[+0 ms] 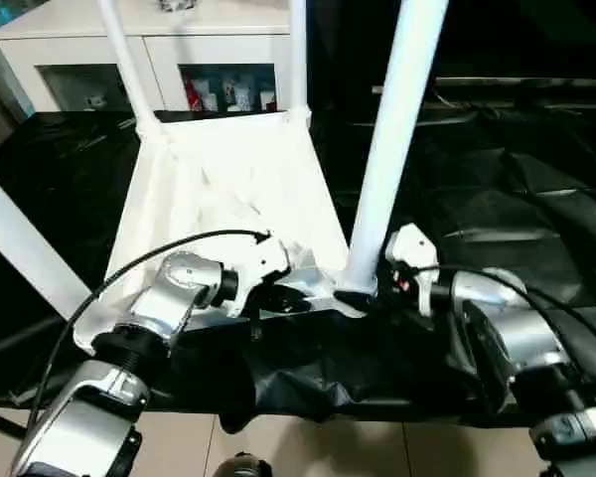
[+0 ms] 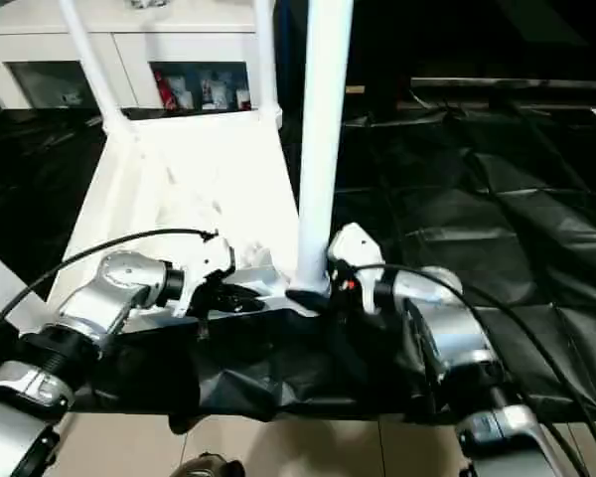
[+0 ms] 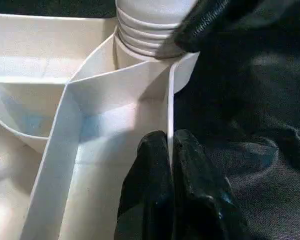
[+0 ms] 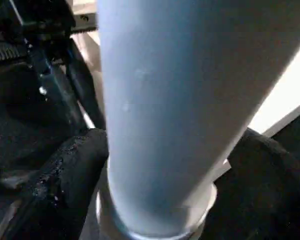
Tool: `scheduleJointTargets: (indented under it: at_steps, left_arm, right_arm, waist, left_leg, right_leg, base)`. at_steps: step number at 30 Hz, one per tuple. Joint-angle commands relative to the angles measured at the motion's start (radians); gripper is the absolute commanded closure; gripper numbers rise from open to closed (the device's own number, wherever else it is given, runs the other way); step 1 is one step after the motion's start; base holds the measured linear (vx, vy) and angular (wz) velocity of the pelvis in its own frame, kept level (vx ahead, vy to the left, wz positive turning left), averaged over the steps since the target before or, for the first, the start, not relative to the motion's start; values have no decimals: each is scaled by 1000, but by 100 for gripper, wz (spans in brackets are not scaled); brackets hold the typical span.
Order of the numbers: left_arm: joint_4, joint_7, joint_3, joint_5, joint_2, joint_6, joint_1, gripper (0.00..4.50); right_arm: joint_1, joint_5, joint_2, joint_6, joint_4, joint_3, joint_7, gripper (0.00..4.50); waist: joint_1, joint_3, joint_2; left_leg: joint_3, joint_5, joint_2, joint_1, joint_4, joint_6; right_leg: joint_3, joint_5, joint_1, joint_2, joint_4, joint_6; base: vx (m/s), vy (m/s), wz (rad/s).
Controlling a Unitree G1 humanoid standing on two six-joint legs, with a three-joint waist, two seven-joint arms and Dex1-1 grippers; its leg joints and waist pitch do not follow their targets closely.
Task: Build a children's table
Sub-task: Rotate leg to tighten
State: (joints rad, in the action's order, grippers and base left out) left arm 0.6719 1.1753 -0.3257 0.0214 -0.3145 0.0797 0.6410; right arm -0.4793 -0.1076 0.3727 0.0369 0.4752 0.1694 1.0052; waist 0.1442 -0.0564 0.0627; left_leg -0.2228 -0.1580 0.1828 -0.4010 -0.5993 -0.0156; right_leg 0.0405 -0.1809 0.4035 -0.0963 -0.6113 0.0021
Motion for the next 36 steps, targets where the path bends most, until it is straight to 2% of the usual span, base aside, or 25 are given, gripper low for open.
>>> scheduleJointTargets:
  at_steps: [1, 5, 8, 13, 14, 16, 18, 19, 20, 21, 23, 25, 26, 27, 30, 31, 34, 36]
  left_arm:
    - [-14, 16, -9, 23, 33, -24, -14, 450]
    - [-6, 14, -8, 19, 29, -29, -12, 450]
    - [-2, 13, 1, 10, 29, -30, -12, 450]
    - [18, -28, 12, 2, 36, -19, -3, 450]
    - [25, -40, 15, 0, 40, -15, 0, 450]
    - [77, -121, 38, -8, 70, -8, 25, 450]
    - [108, -167, 48, -15, 89, -11, 41, 450]
    - [132, -198, 54, -19, 102, -14, 53, 450]
    - [202, -308, 75, -32, 150, -23, 93, 450]
    - [225, -342, 81, -35, 167, -24, 107, 450]
    - [265, -411, 86, -43, 201, -33, 134, 450]
    - [297, -453, 89, -44, 235, -34, 154, 450]
    - [318, -472, 85, -49, 258, -40, 166, 450]
    - [330, -487, 78, -59, 273, -49, 172, 450]
    - [359, -494, 80, -65, 300, -60, 185, 450]
    - [367, -494, 83, -67, 305, -64, 188, 450]
    - [386, -468, 84, -66, 304, -95, 191, 450]
    - [381, -420, 79, -63, 289, -106, 185, 450]
  right_arm:
    - [-16, 6, -2, -13, 17, 4, -3, 67]
    - [-20, 10, -9, -34, 43, 2, 6, 111]
    - [-22, 11, -15, -53, 69, 9, 10, 122]
    - [-21, 12, -32, -58, 91, 4, -9, 166]
    - [-21, 13, -35, -57, 96, 1, -17, 170]
    - [-17, 17, -66, -56, 134, -24, -101, 173]
    - [-14, 12, -90, -48, 154, -46, -160, 175]
    - [-12, 0, -112, -40, 167, -67, -205, 175]
    - [-8, -19, -174, -17, 201, -118, -345, 175]
    - [-9, -14, -192, -14, 214, -128, -401, 175]
    - [-16, 8, -225, -16, 245, -140, -514, 176]
    - [-29, 28, -259, -11, 274, -141, -605, 177]
    - [-41, 44, -287, -8, 290, -132, -643, 177]
    - [-49, 56, -307, -10, 297, -117, -651, 177]
    - [-59, 74, -342, -37, 295, -94, -631, 177]
    - [-58, 73, -347, -53, 288, -90, -610, 121]
    - [-56, 28, -342, -88, 258, -104, -531, 97]
    - [-54, 20, -314, -96, 238, -95, -471, 72]
  waist:
    - [-10, 74, -21]
    - [-11, 73, -20]
    - [-12, 73, -19]
    - [-12, 72, -19]
    - [-12, 72, -12]
    - [-17, 69, -16]
    - [-20, 69, -17]
    - [-23, 68, -18]
    - [-23, 68, -17]
    - [-28, 65, -16]
    - [-35, 66, -16]
    - [-43, 65, -17]
    - [-47, 65, -15]
    - [-55, 64, -14]
    - [-60, 66, -13]
    - [-62, 66, -12]
    - [-64, 67, -14]
    - [-63, 68, -17]
  left_leg:
    - [36, -288, 51, 37, 74, 9]
    - [37, -298, 51, 37, 75, 11]
    - [38, -304, 52, 36, 77, 8]
    - [38, -309, 51, 36, 77, 9]
    - [39, -313, 51, 37, 77, 6]
    - [38, -338, 49, 38, 79, -3]
    - [42, -358, 48, 42, 81, -18]
    - [43, -358, 48, 39, 83, -21]
    - [44, -362, 47, 40, 84, -22]
    - [44, -406, 44, 53, 82, -39]
    - [49, -402, 44, 44, 87, -43]
    - [48, -427, 41, 50, 87, -41]
    - [50, -430, 39, 48, 87, -41]
    - [55, -441, 38, 41, 94, -37]
    - [52, -456, 37, 48, 92, -22]
    - [54, -456, 39, 46, 94, -17]
    - [53, -459, 39, 46, 96, -2]
    - [53, -450, 38, 42, 96, 10]
  right_leg:
    - [-31, -269, -26, -57, 76, -198]
    - [-31, -286, -25, -58, 78, -195]
    - [-31, -290, -26, -58, 78, -194]
    - [-31, -296, -26, -57, 79, -195]
    - [-31, -301, -25, -58, 79, -194]
    - [-31, -337, -21, -57, 85, -187]
    - [-31, -379, -22, -60, 90, -177]
    - [-30, -382, -24, -59, 91, -172]
    - [-30, -387, -22, -60, 92, -170]
    - [-31, -438, -12, -61, 102, -163]
    - [-28, -436, -19, -61, 100, -152]
    - [-28, -446, -13, -60, 106, -149]
    - [-28, -449, -14, -60, 105, -149]
    - [-22, -458, -22, -59, 106, -137]
    - [-24, -456, -15, -62, 114, -134]
    - [-22, -447, -19, -62, 114, -134]
    - [-21, -433, -21, -63, 115, -136]
    - [-21, -440, -25, -66, 116, -136]
  base:
    - [0, 0, 0]
    - [0, 0, 0]
    - [0, 0, 0]
    - [0, 0, 0]
    - [0, 0, 0]
    - [0, 0, 0]
    - [0, 0, 0]
    - [0, 0, 0]
    - [0, 0, 0]
    - [0, 0, 0]
    - [0, 0, 0]
    - [0, 0, 0]
    - [0, 0, 0]
    - [0, 0, 0]
    - [0, 0, 0]
    - [0, 0, 0]
    - [0, 0, 0]
    - [0, 0, 0]
